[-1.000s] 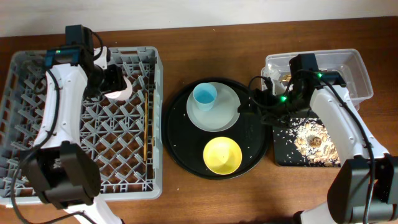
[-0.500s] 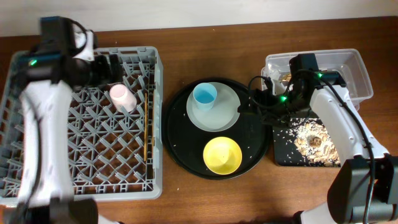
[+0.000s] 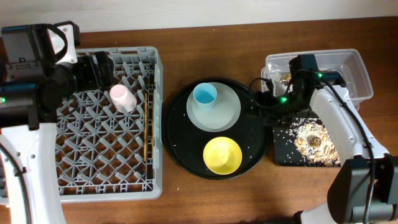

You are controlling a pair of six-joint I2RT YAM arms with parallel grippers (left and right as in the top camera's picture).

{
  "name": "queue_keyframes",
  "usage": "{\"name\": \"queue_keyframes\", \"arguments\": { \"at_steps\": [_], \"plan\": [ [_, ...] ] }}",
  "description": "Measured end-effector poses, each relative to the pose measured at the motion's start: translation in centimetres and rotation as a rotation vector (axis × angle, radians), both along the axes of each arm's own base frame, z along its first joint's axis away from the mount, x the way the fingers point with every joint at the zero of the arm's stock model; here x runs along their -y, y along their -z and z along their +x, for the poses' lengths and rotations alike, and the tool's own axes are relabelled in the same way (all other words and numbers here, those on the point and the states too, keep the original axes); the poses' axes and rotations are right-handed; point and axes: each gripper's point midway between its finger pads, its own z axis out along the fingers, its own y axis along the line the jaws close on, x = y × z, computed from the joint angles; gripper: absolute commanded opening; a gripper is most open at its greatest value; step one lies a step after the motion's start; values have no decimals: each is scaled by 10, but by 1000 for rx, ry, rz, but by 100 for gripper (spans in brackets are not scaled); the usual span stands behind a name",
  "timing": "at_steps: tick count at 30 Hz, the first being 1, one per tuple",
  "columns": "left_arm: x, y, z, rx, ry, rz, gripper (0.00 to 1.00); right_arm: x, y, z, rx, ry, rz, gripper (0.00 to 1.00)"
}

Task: Sort waste into correct bins and load items into the dishwasher rack
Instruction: 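Reach the right gripper to the blue cup and grasp it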

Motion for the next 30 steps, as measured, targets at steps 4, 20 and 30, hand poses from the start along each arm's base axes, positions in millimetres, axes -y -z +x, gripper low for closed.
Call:
{"name": "queue_keyframes", "arguments": {
  "at_steps": [4, 20, 30],
  "plan": [
    [0, 0, 0, 0, 0, 0, 99, -43, -7, 4, 128, -190, -117, 75],
    [0, 0, 0, -1, 0, 0, 99, -169, -14, 50, 721, -532, -565, 52],
    [0, 0, 0, -1, 0, 0, 99, -172, 42, 76, 703, -562, -666, 28]
  ]
}}
